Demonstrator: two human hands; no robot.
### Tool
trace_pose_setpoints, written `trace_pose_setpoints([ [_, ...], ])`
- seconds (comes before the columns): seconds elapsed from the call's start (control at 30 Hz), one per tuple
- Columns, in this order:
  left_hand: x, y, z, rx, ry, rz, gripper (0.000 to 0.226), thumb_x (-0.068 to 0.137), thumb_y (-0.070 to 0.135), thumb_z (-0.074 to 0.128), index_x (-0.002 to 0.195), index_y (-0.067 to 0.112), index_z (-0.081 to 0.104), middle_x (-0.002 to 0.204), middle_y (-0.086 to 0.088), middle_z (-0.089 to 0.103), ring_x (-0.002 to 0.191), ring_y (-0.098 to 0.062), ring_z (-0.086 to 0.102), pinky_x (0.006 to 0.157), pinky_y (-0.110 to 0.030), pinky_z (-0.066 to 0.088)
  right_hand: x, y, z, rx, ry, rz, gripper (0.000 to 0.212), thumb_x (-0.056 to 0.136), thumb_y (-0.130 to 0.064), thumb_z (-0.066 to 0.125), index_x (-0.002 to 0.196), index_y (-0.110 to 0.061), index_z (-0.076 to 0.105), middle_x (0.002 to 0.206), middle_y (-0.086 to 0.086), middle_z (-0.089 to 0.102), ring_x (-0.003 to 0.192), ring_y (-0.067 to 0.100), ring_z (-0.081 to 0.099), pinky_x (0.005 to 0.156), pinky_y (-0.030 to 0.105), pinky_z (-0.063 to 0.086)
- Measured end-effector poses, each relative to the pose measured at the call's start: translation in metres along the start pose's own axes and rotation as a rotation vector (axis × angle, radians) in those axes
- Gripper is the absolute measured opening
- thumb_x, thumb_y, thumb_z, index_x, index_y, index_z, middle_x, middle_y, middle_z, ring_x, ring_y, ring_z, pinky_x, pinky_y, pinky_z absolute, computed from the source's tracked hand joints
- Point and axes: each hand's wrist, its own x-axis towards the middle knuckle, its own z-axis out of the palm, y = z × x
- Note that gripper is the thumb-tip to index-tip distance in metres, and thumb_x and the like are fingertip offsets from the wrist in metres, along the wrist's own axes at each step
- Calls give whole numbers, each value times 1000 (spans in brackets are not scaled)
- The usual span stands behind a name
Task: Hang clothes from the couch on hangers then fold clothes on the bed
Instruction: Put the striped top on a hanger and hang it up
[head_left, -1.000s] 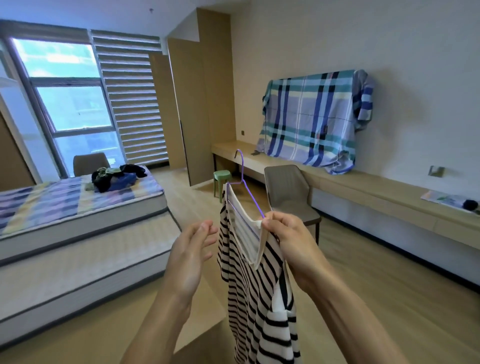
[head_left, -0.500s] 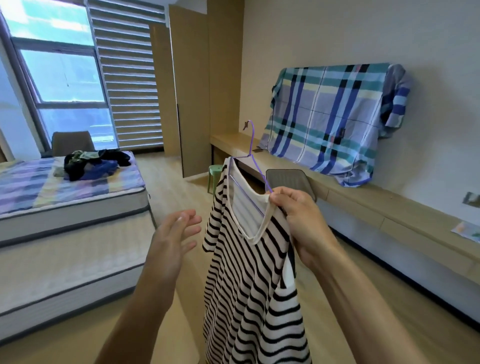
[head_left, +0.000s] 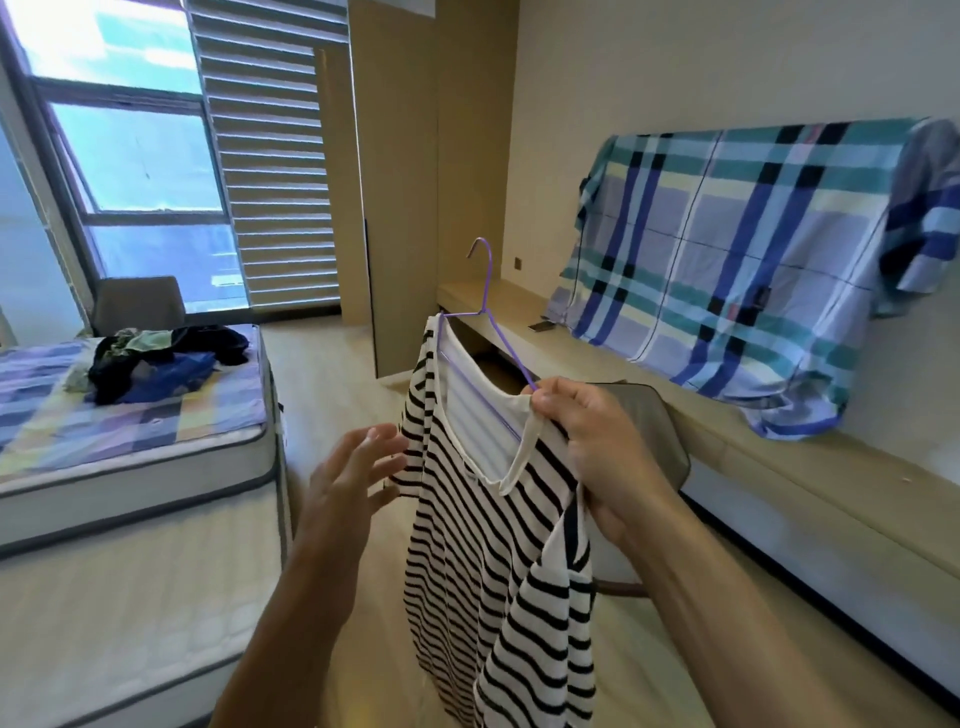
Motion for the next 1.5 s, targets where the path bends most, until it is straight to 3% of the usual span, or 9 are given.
trace_pose_setpoints([
  [0.17,104,-24,34,49,40,14,26,105,24,42,115,16,65,120,-10,69,113,-25,64,87,-34,51,122,30,-9,60,-54,1,32,104,-10,47,79,-19,65,53,-15,60,53,-3,57,63,20,44],
  [0.33,216,-51,72,96,91,22,25,103,28,46,112,21,68,117,-4,72,115,-23,65,96,-41,50,254,62,-18,76,-98,1,27,102,-11,51,81,-17,67,63,-12,64,69,6,59,70,20,47],
  [0.43,293,-54,96,128,170,21,25,106,29,45,115,22,67,114,0,72,112,-19,66,89,-35,50,344,68,-20,69,-159,2,26,102,-12,51,82,-15,67,74,-3,65,75,10,58,72,19,48],
  [0.5,334,-55,107,147,200,43,26,106,30,44,117,22,67,115,2,72,111,-15,66,88,-32,50,395,70,-17,55,-190,-8,24,103,-14,52,84,-16,68,80,0,67,81,14,59,81,25,52],
  [0.57,375,-59,112,169,251,65,28,106,31,43,119,22,66,116,3,72,111,-13,65,90,-32,49,448,73,-11,53,-204,-11,23,102,-17,54,84,-19,69,83,1,68,85,20,59,95,43,53],
  [0.63,412,-65,114,191,286,53,28,106,32,43,119,24,67,116,5,71,111,-11,65,90,-31,49,496,78,-2,37,-216,-5,22,101,-20,56,84,-21,69,83,4,66,84,22,57,96,50,51],
  [0.77,497,-81,106,185,334,45,29,105,36,44,119,28,68,114,9,73,110,-9,66,92,-32,51,592,95,22,73,-295,-8,22,102,-18,55,83,-19,67,76,0,64,78,18,57,84,36,48],
  [1.0,679,-110,75,131,391,59,28,105,35,46,117,25,68,112,7,75,108,-11,68,88,-30,51,765,136,88,58,-350,-14,22,103,-17,53,86,-16,67,74,-7,64,78,11,59,83,29,48],
  [1.5,1065,-128,-4,145,414,30,29,105,29,46,119,15,67,114,-2,73,108,-18,68,94,-34,52,1131,195,258,120,-403,10,21,102,-16,54,85,-16,65,80,-1,65,85,15,58,86,34,46],
])
